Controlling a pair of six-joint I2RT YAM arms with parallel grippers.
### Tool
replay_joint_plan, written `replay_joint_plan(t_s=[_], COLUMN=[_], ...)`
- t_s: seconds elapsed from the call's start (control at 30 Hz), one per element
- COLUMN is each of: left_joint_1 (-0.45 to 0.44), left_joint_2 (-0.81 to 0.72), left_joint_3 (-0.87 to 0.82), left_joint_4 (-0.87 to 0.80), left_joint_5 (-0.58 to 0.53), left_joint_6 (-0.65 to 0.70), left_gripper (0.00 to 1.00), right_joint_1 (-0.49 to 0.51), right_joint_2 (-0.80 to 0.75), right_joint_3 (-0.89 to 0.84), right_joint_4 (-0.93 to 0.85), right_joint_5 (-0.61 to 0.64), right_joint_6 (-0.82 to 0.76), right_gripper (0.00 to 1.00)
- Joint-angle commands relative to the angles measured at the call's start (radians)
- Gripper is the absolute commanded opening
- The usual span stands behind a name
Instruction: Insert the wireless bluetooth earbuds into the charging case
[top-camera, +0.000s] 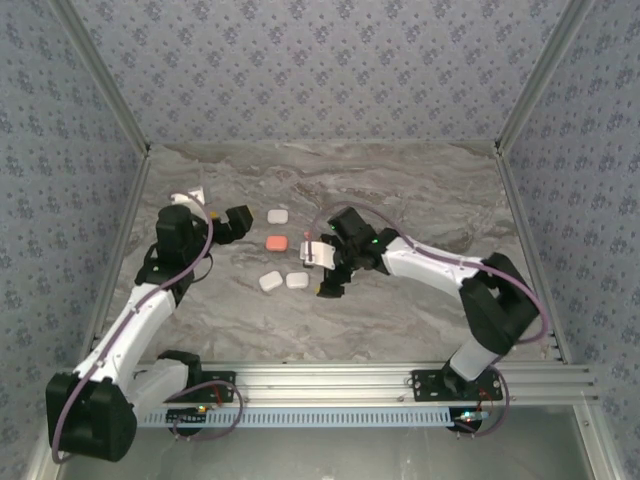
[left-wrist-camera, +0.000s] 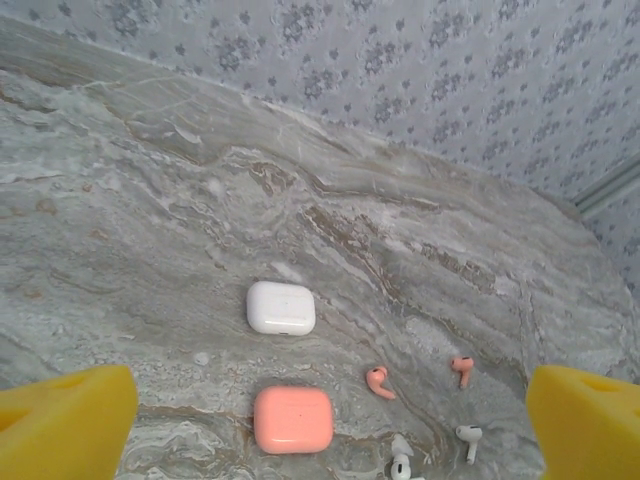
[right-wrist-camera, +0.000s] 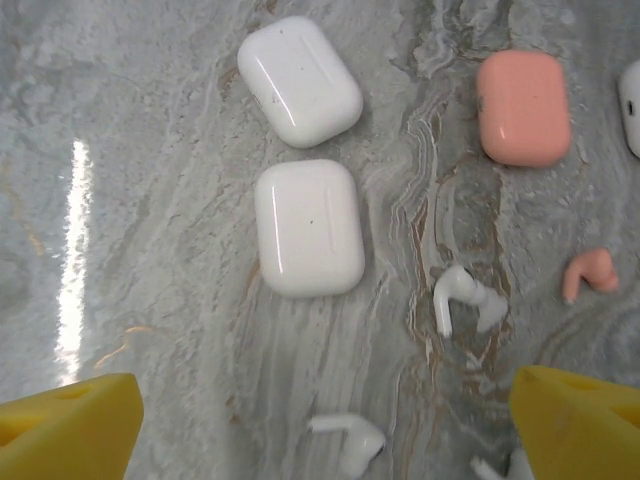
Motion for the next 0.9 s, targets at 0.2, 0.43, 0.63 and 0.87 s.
replay_joint_plan(t_s=[0.2, 0.43, 0.63, 0.87], left_joint_1=[0.006, 0.006, 0.006, 0.005], left_joint_2=[-0.103, -0.121, -0.121, -0.105], left_joint_3=[-0.020, -0.024, -0.022, -0.009], left_joint_4=[-0.042, -0.058, -0.068, -0.060], left_joint_5=[-0.033, -0.015, -0.002, 0.073], left_joint_6=[-0.016, -0.017, -0.015, -0.006], left_gripper=[0.99, 0.99, 0.99, 0.98], right_joint_1=[0.067, 0.071, 0.067, 0.049], right_joint_2=[0.220, 0.334, 0.377, 0.285], right_joint_3=[0.179, 0.259, 0.274, 0.226], right_joint_4=[-0.057, -0.121, -0.142, -0.086], right_joint_5=[0.045, 0.059, 0.074, 0.061], right_joint_6=[-0.091, -0.065, -0.052, -0.012], right_gripper=[0.86, 0.72, 0.55, 0.39])
